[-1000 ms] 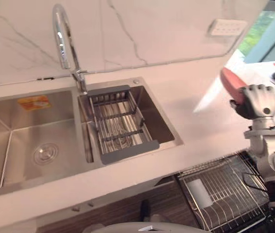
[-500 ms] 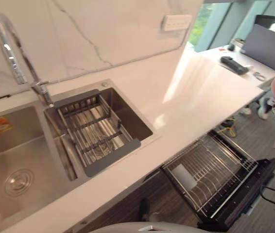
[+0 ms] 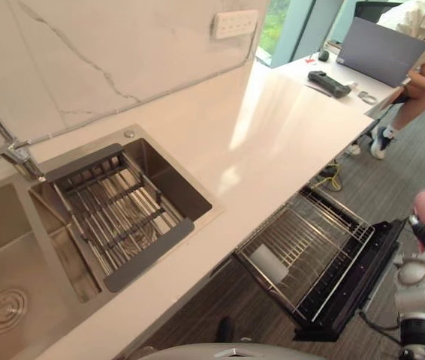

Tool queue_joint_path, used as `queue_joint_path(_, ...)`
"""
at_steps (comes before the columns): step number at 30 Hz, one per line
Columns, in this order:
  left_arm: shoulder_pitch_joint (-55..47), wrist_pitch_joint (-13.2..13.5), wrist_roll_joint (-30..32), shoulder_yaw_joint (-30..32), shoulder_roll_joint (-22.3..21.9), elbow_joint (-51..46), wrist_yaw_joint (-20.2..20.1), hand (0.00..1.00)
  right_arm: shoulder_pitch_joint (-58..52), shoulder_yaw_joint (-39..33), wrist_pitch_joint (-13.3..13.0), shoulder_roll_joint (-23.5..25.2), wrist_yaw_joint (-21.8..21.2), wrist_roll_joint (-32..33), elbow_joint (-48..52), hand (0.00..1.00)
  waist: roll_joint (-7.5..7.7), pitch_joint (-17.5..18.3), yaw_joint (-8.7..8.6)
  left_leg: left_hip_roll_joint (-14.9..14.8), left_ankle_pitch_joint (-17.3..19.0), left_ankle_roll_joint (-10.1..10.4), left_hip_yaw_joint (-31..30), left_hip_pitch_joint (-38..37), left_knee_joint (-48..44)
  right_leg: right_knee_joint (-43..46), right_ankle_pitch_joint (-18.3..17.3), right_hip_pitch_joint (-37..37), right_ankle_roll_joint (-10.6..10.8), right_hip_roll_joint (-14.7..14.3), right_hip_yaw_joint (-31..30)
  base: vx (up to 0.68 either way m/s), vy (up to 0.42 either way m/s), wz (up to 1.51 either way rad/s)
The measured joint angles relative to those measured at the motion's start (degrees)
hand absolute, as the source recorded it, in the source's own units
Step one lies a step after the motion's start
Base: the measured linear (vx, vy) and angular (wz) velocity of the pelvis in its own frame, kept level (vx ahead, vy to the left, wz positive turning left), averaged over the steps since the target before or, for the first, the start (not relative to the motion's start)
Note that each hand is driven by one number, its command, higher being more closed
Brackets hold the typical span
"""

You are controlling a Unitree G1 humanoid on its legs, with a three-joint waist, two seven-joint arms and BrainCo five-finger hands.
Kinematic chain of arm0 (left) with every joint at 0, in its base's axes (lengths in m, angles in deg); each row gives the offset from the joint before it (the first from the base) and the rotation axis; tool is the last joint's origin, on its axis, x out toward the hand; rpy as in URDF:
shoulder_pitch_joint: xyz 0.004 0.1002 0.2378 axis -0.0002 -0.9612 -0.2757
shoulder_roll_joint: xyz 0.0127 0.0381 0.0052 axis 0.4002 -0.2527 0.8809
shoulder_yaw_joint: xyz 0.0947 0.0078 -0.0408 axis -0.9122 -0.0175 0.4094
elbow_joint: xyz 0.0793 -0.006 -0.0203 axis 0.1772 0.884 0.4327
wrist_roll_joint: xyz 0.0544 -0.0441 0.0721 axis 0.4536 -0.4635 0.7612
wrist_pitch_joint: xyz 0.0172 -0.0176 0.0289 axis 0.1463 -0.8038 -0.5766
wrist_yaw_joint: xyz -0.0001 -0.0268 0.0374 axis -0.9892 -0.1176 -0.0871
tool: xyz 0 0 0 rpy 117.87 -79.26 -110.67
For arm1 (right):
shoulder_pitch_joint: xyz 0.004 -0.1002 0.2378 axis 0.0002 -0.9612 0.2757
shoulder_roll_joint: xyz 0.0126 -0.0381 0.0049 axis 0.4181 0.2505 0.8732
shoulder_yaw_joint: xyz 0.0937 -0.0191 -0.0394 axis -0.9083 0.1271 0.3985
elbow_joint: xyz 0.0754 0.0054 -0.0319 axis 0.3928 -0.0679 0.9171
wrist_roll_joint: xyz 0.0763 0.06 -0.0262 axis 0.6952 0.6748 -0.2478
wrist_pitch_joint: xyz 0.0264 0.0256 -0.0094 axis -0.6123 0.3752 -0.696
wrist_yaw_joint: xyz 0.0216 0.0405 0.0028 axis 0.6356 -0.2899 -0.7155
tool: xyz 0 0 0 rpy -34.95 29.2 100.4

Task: Walk over to the sink, pick up the cup, carry it to the dishwasher, place the cup inside the dishwasher, then close the dishwasher door

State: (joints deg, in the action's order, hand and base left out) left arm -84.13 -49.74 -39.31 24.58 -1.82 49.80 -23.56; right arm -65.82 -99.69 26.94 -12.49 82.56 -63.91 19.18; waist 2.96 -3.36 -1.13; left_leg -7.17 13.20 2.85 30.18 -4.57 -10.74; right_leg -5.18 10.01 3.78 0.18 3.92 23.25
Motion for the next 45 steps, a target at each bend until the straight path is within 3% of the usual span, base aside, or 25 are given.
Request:
queue_joint_path(5,0.4,0.5,0.1,0.4,-0.8,1.1,0.0,0.0,-1.1,-1.2,-2.8,2.1,-1.0,-2.5,1.1,1.0,-0.99,-2.2,-0.43,0.1,-0.2,0.3,0.5,-2.2,0.2,0.0,-0.5,-0.9,-0.1,-0.1,-0.6,-0.04,0.068,-0.1)
queue_joint_path(11,1.6,1.7,1.8,-0.3,-1.4,1.6,0.0,0.0,-1.1,2.5,-3.1,7.2,-3.7,-4.7,2.4,1.0,-2.27,-3.7,-0.1,0.2,-0.9,0.6,-0.4,-2.3,1.2,0.0,-0.8,-1.1,-0.2,0.0,0.7,-0.04,0.051,0.06)
queue_joint_path(15,2.4,1.7,2.3,-0.3,-2.0,1.6,0.0,0.0,-1.1,3.9,-3.2,7.3,-4.4,-6.8,2.0,1.0,-3.5,-4.6,0.45,0.2,-1.2,0.4,-2.1,-2.4,1.2,0.0,-1.4,-1.9,-0.1,0.1,1.8,0.01,0.058,0.2)
queue_joint_path(30,3.6,2.3,2.9,-0.9,-2.0,1.4,-0.3,0.0,2.2,12.8,-3.9,7.0,-6.9,-6.8,-3.5,1.0,-4.21,-7.4,1.68,1.7,-2.4,-0.4,-8.7,-0.7,1.9,0.0,-1.9,-3.6,1.1,1.9,6.9,-0.01,0.068,0.21)
queue_joint_path(37,6.1,2.2,2.9,-1.5,-1.9,0.2,-0.8,0.0,10.1,17.3,-0.1,3.5,-6.6,-5.6,-9.7,1.0,-5.08,-12.1,2.52,3.4,-4.1,-1.6,-11.3,3.0,1.9,0.0,-0.2,-1.3,1.1,3.7,8.9,-0.08,0.069,0.18)
queue_joint_path(39,7.3,2.0,2.8,-2.4,-1.9,-0.1,-1.5,0.0,15.2,18.2,2.1,1.2,-6.4,-3.9,-11.3,1.0,-5.89,-14.7,2.73,4.3,-5.2,-2.0,-11.6,5.3,1.9,0.0,1.0,0.9,0.6,4.6,9.0,-0.13,0.097,0.12)
queue_joint_path(45,7.9,0.9,2.6,-2.6,-1.9,-0.5,-2.0,0.0,23.4,20.9,4.8,-4.7,-5.1,0.2,-14.2,1.0,-7.58,-19.1,2.99,5.9,-6.6,-2.5,-13.2,9.5,1.7,0.4,2.6,5.0,0.3,6.0,8.8,-0.09,0.075,0.03)
